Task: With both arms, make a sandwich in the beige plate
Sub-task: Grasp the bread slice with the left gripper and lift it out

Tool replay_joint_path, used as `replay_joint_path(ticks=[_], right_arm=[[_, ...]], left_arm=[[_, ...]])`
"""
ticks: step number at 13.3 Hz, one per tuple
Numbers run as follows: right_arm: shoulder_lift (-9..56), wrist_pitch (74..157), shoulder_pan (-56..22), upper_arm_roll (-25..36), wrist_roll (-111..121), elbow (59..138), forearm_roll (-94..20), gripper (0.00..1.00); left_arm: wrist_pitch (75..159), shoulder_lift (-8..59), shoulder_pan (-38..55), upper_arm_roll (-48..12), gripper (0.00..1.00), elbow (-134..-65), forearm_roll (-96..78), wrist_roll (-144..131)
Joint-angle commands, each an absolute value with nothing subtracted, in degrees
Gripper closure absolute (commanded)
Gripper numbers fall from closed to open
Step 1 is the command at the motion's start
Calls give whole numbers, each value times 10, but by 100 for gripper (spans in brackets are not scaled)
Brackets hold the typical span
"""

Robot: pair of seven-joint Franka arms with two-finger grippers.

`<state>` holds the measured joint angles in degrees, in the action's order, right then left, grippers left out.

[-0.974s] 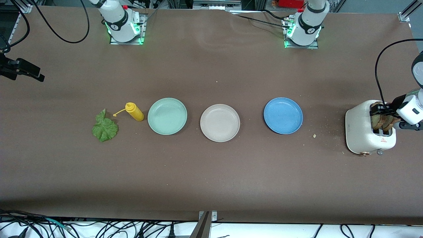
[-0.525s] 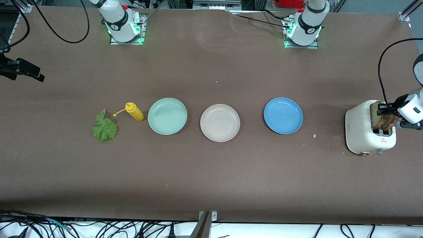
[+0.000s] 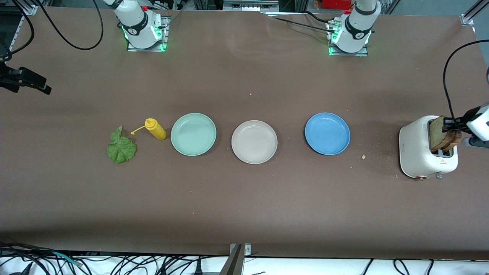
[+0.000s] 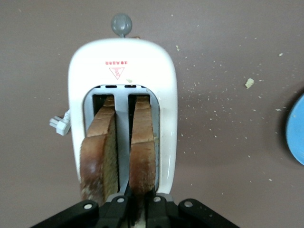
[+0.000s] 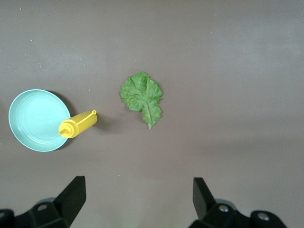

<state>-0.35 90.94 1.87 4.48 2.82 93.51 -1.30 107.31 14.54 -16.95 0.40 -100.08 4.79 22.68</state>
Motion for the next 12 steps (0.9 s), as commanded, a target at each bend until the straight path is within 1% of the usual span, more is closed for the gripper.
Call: replay_joint_path(ticks=[1, 3, 5, 8, 12], right_arm=[[-3, 897, 18, 47, 33, 923, -22, 0], [-3, 897, 18, 47, 33, 923, -22, 0], [-3, 897, 18, 47, 33, 923, -22, 0], [-4, 897, 18, 47, 33, 923, -22, 0], [-4, 897, 18, 46, 33, 923, -22, 0]], left_arm=[[987, 141, -164, -2, 100, -926, 53, 240], [931, 141, -160, -11, 100, -894, 28, 239], [891, 142, -154, -11, 100, -884, -30, 236], [857, 158, -125, -11, 100, -885, -120, 233], [849, 218, -75, -11, 100, -884, -269, 222]])
